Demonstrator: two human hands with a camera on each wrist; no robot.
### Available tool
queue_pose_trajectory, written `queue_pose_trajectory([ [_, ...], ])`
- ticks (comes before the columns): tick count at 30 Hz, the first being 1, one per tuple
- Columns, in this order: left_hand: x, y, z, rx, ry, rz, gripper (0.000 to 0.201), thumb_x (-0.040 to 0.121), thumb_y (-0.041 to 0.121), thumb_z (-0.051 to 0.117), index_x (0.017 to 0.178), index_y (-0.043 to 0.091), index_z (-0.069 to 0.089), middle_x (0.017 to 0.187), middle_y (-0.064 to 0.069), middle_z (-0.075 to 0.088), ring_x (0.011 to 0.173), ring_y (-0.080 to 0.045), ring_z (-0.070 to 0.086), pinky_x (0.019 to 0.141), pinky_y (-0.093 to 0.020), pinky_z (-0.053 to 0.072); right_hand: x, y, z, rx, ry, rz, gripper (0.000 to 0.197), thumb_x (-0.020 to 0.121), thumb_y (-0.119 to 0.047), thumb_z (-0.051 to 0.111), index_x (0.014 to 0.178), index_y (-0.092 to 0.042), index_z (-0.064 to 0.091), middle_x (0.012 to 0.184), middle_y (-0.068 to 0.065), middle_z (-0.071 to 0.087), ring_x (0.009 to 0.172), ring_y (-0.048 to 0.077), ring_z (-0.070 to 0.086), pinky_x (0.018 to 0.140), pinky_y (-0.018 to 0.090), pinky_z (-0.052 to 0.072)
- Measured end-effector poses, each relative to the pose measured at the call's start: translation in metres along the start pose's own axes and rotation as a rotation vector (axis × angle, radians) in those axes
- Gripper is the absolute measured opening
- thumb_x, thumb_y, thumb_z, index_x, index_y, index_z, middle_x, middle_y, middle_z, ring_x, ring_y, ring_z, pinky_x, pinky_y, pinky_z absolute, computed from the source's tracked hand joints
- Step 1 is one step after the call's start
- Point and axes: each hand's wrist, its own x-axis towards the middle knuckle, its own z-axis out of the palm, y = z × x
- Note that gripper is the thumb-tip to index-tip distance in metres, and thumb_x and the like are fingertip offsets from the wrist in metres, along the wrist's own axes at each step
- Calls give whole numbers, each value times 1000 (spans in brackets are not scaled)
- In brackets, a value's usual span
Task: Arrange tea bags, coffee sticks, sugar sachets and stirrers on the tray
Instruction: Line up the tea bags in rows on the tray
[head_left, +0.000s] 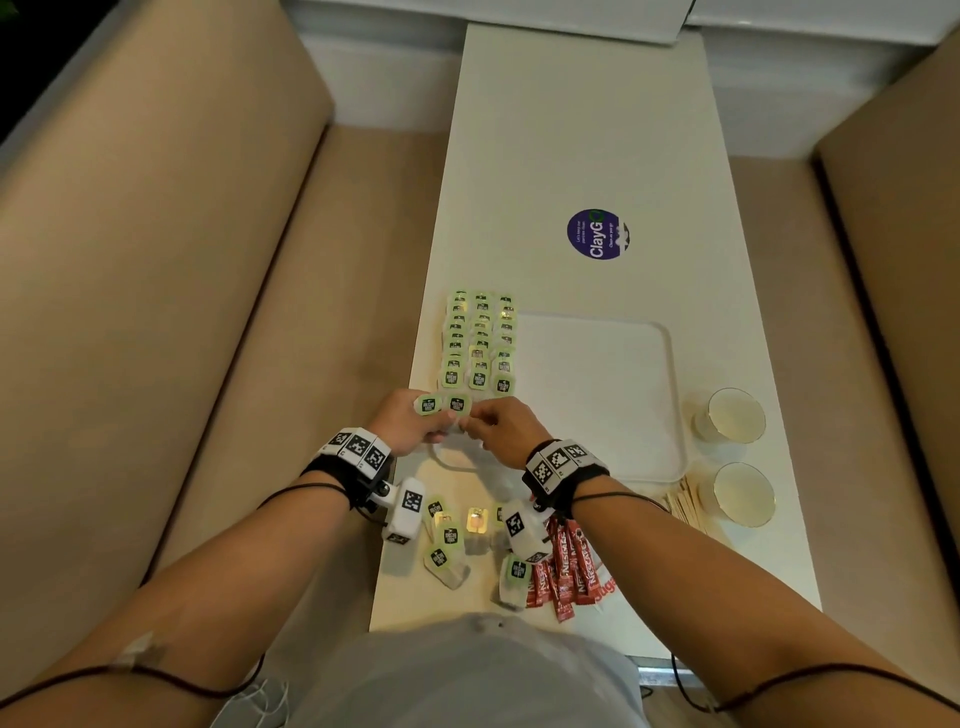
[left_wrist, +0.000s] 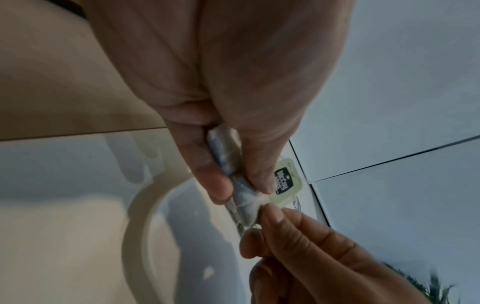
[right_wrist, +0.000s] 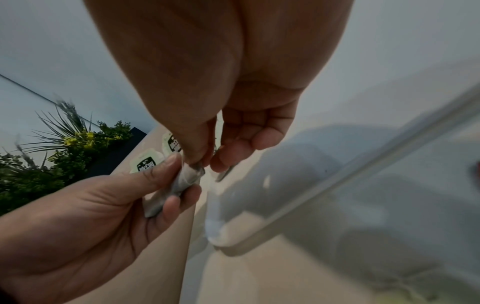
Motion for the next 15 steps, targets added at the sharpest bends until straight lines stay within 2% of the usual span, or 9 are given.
queue_pose_trajectory([
  [2, 0, -2, -1, -6, 9, -8, 6, 91, 15, 74, 89, 9, 74, 80, -6, 75, 74, -18, 70, 79, -35, 61, 2, -1, 2, -4, 0, 17, 28, 99, -32, 61, 83, -12, 73, 83, 10, 73, 67, 17, 61, 79, 43, 58],
  [5, 1, -5, -5, -60, 78, -33, 9, 93, 15, 71, 96, 7, 71, 84, -11, 73, 75, -20, 69, 75, -33, 62, 8, -6, 4, -11, 40, 49, 30, 100, -31, 60, 82, -11, 74, 81, 7, 74, 67, 15, 62, 79, 40, 57],
  [8, 1, -9, -10, -90, 122, -60, 14, 96, 17, 67, 96, 3, 69, 81, -15, 70, 75, -24, 66, 79, -38, 61, 16, -11, 5, -21, 62, 85, 32, 99, -30, 61, 80, -9, 75, 78, 9, 74, 67, 18, 63, 79, 38, 57],
  [10, 0, -10, -12, -113, 127, -75, 12, 96, 13, 65, 92, 1, 67, 81, -18, 67, 75, -27, 64, 82, -43, 58, 22, -13, 6, -37, 51, 105, 33, 99, -28, 60, 73, -11, 72, 76, 9, 74, 67, 20, 64, 79, 39, 59],
  [13, -3, -10, -14, -172, 137, -99, 3, 92, 0, 62, 91, 3, 64, 83, -20, 63, 79, -28, 59, 77, -40, 55, 29, -16, 10, -54, 54, 140, 36, 98, -30, 60, 66, -18, 70, 73, 4, 74, 70, 20, 69, 78, 39, 60],
  [15, -4, -11, -15, -192, 147, -91, 3, 92, 0, 62, 91, 2, 64, 83, -21, 62, 79, -28, 57, 76, -38, 52, 33, -17, 11, -77, 72, 168, 37, 97, -33, 60, 65, -17, 72, 69, 2, 73, 69, 21, 70, 74, 37, 60],
])
